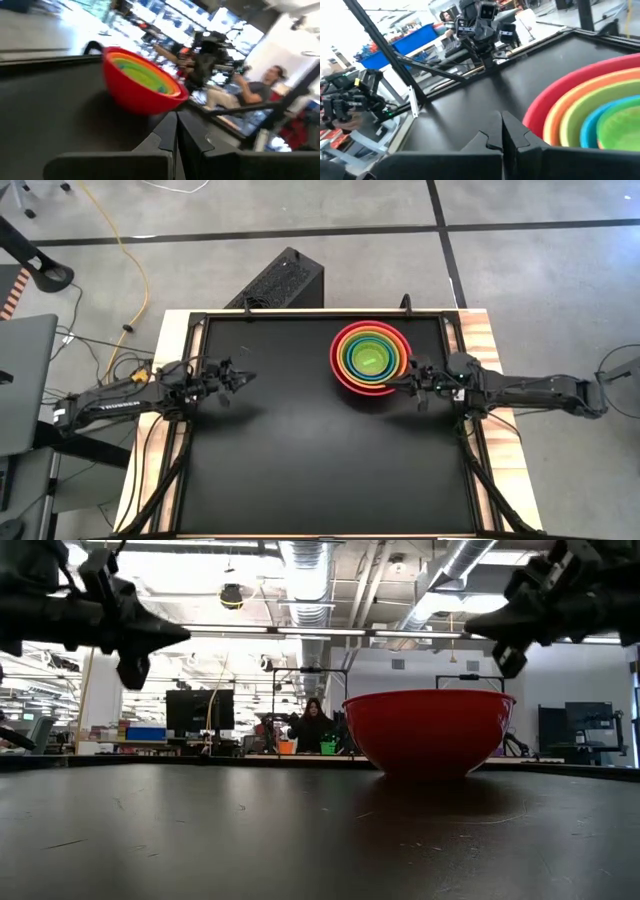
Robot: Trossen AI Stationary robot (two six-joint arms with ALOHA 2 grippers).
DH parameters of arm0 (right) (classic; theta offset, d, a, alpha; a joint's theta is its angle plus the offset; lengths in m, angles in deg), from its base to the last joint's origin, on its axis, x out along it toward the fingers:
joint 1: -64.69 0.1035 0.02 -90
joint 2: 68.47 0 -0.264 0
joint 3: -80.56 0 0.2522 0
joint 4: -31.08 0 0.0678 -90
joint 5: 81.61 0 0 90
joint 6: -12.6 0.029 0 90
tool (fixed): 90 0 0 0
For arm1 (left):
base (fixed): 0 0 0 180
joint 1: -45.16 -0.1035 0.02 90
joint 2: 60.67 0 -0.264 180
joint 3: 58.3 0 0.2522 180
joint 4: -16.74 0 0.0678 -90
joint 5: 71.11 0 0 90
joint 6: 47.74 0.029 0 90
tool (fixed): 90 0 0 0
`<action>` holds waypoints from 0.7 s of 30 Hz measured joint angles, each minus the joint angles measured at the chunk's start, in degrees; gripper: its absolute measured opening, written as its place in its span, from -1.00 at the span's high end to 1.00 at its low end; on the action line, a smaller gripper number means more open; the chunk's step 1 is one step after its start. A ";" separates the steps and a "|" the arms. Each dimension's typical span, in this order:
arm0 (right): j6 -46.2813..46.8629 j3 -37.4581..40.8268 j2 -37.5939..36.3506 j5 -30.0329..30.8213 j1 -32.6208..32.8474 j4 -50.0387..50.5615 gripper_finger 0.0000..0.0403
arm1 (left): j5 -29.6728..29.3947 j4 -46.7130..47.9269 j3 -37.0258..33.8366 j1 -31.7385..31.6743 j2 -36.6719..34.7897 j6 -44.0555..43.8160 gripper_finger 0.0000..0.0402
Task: Nest bowls inside each other by size order
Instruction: Return to Home Position
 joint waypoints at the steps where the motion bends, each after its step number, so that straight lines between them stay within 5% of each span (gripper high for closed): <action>1: 0.15 0.87 -1.38 -0.01 -0.42 0.17 0.97 | -0.98 2.40 0.01 -0.02 -1.55 0.09 1.00; 11: -0.68 9.39 -14.61 -0.81 -2.56 0.43 0.97 | -1.44 5.55 -0.06 -0.02 -10.95 3.86 1.00; 21: -4.72 9.73 -20.92 -0.63 -2.96 8.12 0.94 | 2.72 14.18 -0.12 -0.02 -15.40 -1.25 1.00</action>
